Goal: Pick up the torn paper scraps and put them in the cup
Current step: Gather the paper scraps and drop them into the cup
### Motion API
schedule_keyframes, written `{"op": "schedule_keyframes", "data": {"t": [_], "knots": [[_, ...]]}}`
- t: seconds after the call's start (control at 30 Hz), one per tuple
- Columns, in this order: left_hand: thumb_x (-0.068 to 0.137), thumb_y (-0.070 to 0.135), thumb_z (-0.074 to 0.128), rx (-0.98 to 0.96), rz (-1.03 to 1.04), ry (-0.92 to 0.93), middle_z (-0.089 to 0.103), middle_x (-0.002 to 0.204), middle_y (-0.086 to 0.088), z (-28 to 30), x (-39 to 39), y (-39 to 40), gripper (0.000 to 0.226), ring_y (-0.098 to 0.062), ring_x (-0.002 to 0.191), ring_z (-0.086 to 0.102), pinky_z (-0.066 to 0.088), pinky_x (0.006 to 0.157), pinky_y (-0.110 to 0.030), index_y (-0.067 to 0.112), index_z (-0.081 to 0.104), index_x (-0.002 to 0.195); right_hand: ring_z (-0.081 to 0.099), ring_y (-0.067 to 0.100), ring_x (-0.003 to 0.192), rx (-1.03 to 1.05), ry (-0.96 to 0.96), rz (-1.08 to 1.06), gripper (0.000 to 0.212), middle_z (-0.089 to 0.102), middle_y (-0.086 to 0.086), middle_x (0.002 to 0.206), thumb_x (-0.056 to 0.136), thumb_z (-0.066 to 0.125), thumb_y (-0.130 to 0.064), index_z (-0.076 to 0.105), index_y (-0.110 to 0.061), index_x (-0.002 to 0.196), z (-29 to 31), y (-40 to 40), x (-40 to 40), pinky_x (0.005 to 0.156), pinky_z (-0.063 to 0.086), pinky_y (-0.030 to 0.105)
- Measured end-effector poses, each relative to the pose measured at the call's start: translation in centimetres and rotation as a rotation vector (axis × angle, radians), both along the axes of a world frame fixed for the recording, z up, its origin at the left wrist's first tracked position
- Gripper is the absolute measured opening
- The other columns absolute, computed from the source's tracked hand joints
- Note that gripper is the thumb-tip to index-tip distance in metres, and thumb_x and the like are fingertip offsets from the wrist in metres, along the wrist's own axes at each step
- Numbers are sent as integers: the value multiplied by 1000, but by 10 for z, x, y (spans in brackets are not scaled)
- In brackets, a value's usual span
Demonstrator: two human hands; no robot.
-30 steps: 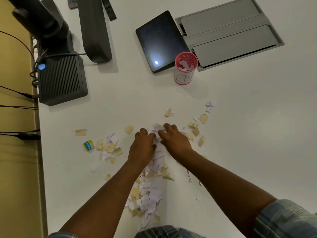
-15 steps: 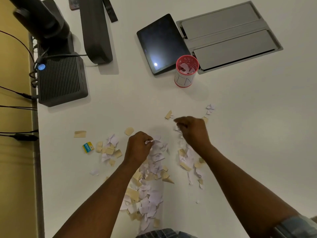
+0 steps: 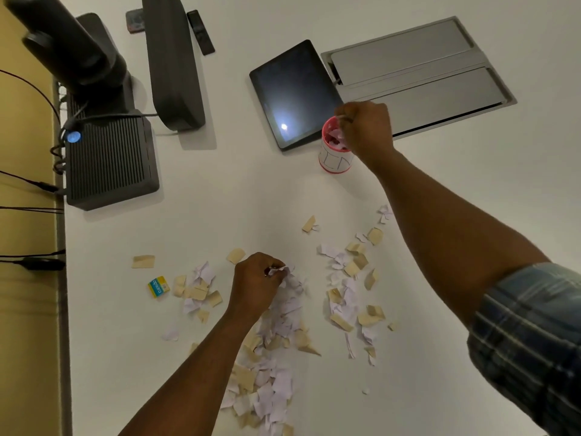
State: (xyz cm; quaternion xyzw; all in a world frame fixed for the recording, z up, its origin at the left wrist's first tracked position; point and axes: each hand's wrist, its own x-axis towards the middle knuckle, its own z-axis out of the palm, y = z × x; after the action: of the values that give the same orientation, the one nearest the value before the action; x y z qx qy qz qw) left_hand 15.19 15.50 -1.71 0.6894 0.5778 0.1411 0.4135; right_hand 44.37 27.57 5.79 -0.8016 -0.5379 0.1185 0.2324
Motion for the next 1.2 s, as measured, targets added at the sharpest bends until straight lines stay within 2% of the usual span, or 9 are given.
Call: {"op": "schedule_keyframes", "data": {"t": [0.1,0.23,0.33,0.47,0.6,0.7,0.83,1.0,1.2], "knots": [[77,16,76,9,4,-13,70,79,3,3,-1,-1,4,-4,70,63,51,65,-15,14,74,79,61,31,102,-301,-166,151,33,65,14,108,89,63,-25,62,-1,112,0,16,1,91,47,36],[78,16,75,1,20,-11,70,81,2,6,-2,1,7,-4,71,64,51,65,-12,12,74,83,60,30,95,-343,-204,91,36,59,14,93,89,63,-28,59,0,112,2,19,-2,85,48,34],[77,15,76,17,43,-34,70,81,3,12,3,5,8,-1,71,62,49,63,-8,11,74,83,62,31,97,-235,-222,81,29,66,15,101,89,63,-26,63,-3,108,8,12,-1,86,48,35],[77,19,76,33,53,-107,68,76,9,28,22,22,5,9,67,61,42,59,-1,15,74,79,65,19,74,195,-79,-47,33,71,11,85,97,44,-28,69,-6,91,9,-22,1,71,52,26],[77,26,76,61,47,-153,71,78,9,48,55,51,9,6,66,61,43,62,-2,18,75,82,58,12,70,279,-8,-164,28,70,5,85,96,48,-26,69,-9,93,-18,-74,-1,67,46,21],[79,24,74,110,6,-195,71,73,8,64,88,74,4,7,61,60,44,60,-4,23,74,75,62,22,93,150,56,-233,26,69,9,105,94,52,-27,68,-11,107,-56,-114,7,83,44,26],[79,24,73,267,-12,-170,68,75,7,80,134,108,10,2,62,58,42,59,-5,16,75,83,45,29,125,-159,184,-213,46,51,11,136,91,57,-36,52,-14,131,-97,-152,20,101,39,38],[85,21,67,438,-163,-47,71,93,-6,85,184,149,17,-15,83,66,57,74,-27,10,74,95,40,26,128,-199,194,-150,55,47,7,139,90,54,-46,45,-17,136,-110,-173,10,102,40,41],[82,28,70,459,-384,197,68,107,-8,69,217,169,31,-19,96,64,44,75,-18,9,68,106,42,25,123,-310,90,-1,83,43,3,140,73,63,-66,40,-18,138,-104,-187,-15,92,47,40]]}}
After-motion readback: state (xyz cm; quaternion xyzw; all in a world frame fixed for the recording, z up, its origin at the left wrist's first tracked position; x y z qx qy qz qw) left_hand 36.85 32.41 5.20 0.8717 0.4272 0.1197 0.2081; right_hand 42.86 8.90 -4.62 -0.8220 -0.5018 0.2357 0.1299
